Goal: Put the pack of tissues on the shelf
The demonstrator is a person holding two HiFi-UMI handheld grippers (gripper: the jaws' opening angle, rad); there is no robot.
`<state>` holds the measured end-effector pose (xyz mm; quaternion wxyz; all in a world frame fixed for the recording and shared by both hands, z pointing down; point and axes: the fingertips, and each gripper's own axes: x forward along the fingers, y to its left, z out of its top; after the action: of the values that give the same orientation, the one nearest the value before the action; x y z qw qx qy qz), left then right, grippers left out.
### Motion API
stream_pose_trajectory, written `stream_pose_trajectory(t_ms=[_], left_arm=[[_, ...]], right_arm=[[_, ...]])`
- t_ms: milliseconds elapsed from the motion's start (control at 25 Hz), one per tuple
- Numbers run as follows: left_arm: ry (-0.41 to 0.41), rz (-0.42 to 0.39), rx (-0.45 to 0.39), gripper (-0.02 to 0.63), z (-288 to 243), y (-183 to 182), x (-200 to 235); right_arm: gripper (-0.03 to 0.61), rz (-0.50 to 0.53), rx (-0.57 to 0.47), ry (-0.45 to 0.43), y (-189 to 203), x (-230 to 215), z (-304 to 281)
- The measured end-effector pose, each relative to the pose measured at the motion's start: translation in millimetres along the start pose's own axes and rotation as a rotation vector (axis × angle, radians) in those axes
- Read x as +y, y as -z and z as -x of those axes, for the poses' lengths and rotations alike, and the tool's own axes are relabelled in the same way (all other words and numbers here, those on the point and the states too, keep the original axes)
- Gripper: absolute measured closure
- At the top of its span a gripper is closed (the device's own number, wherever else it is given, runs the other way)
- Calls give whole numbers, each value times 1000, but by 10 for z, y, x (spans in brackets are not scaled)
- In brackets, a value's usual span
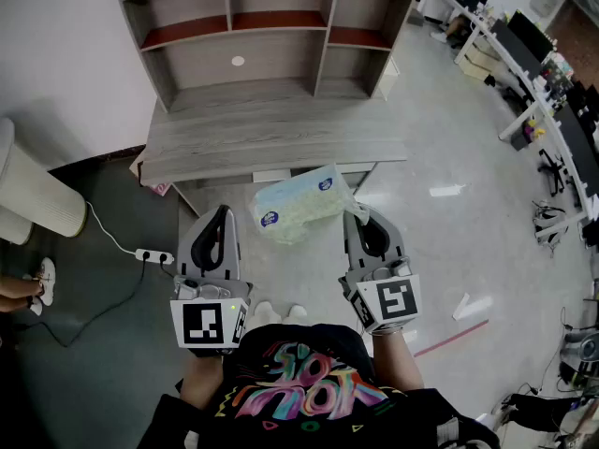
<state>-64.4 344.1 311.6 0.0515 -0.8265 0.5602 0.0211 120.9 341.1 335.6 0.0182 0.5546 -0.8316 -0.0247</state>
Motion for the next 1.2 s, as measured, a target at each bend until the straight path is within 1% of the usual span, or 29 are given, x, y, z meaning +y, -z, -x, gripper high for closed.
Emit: stream_pose_trajectory(t_ms=[200, 360, 520, 640, 720, 840, 920, 1040, 1080, 1160, 1200], left_arm=[[-7, 0, 4, 589, 12, 49, 14], [-19, -8, 0, 589, 19, 39, -4], [-37, -10, -7, 589, 45, 26, -51], [-61, 16, -13, 589, 58, 18, -61], [-64, 13, -11, 589, 58, 47, -64], [-61, -19, 18, 589, 69, 130, -84], [-65, -20, 20, 589, 41, 149, -87], [-93, 29, -2, 589, -79, 141, -26], [-93, 29, -2, 589, -134, 155, 13], [-78, 5, 6, 589, -288, 210, 123], [-77, 8, 6, 589, -391, 230, 201]], right_arm=[[561, -7, -8, 4, 13, 0, -22], [561, -17, 40, 10, 43, -35, -11], [561, -18, -19, -19, 47, -53, -5], [561, -20, -26, -36, 72, -54, -10], [561, -25, -31, -41, 86, -60, -17], [561, -36, -16, -45, 129, -82, -15], [561, -46, 16, -41, 177, -111, -32], [561, -59, 32, -41, 252, -154, -146], [561, -63, 30, -39, 253, -167, -220], [561, -73, -7, -36, 187, -193, -446], [561, -74, -22, -36, 163, -209, -582]])
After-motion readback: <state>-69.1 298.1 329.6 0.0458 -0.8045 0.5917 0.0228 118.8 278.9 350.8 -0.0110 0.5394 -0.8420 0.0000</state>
